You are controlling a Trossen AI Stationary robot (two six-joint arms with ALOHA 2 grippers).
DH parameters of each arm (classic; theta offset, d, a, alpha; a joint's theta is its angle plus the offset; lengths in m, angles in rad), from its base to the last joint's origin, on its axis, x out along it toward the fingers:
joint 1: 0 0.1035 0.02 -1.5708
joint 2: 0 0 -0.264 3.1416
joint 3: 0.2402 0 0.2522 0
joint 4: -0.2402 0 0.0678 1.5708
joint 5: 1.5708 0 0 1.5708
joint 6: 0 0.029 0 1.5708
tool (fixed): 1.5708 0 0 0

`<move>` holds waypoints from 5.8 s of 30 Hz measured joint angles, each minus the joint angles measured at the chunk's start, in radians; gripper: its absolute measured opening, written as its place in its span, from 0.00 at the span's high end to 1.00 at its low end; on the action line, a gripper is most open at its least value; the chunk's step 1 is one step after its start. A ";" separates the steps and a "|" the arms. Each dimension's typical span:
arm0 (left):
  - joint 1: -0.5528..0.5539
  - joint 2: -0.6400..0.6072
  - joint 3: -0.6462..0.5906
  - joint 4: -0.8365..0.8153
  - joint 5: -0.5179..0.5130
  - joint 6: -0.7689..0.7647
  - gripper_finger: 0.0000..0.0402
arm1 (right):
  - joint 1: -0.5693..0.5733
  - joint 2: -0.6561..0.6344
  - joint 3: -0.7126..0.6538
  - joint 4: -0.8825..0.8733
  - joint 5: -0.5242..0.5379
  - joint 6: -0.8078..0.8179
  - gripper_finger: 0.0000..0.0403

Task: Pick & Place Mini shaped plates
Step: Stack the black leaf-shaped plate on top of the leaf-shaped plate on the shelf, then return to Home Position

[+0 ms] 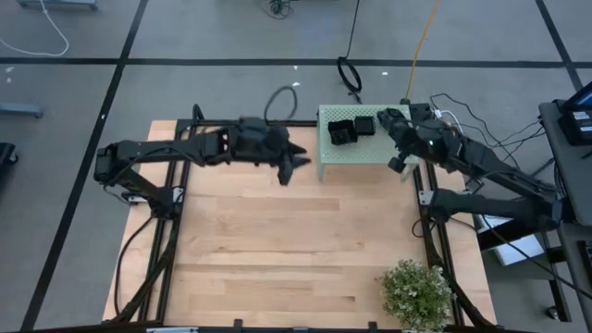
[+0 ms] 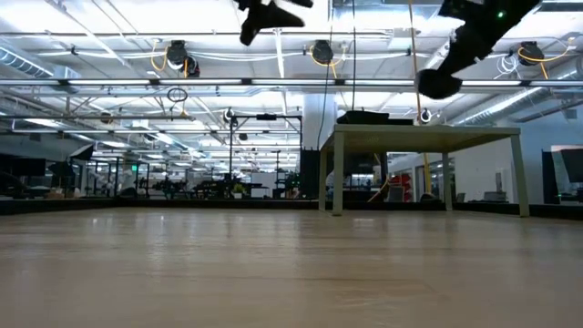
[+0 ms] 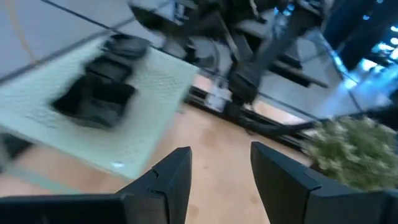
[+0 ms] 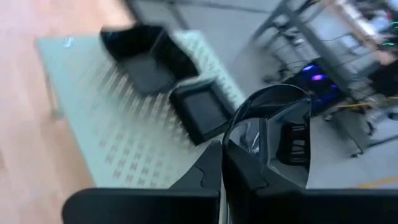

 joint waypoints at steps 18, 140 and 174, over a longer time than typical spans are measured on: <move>0.172 -0.085 0.000 0.014 -0.004 0.134 0.58 | -0.330 0.215 0.001 0.055 -0.125 -0.435 1.00; 0.236 -0.892 -0.466 -0.036 -0.031 0.182 0.58 | -0.271 -0.364 -0.036 0.214 -0.289 0.419 0.76; 0.237 -1.113 -1.327 0.968 -0.188 -0.127 0.58 | -0.271 -0.660 -0.645 0.579 -0.410 0.679 0.76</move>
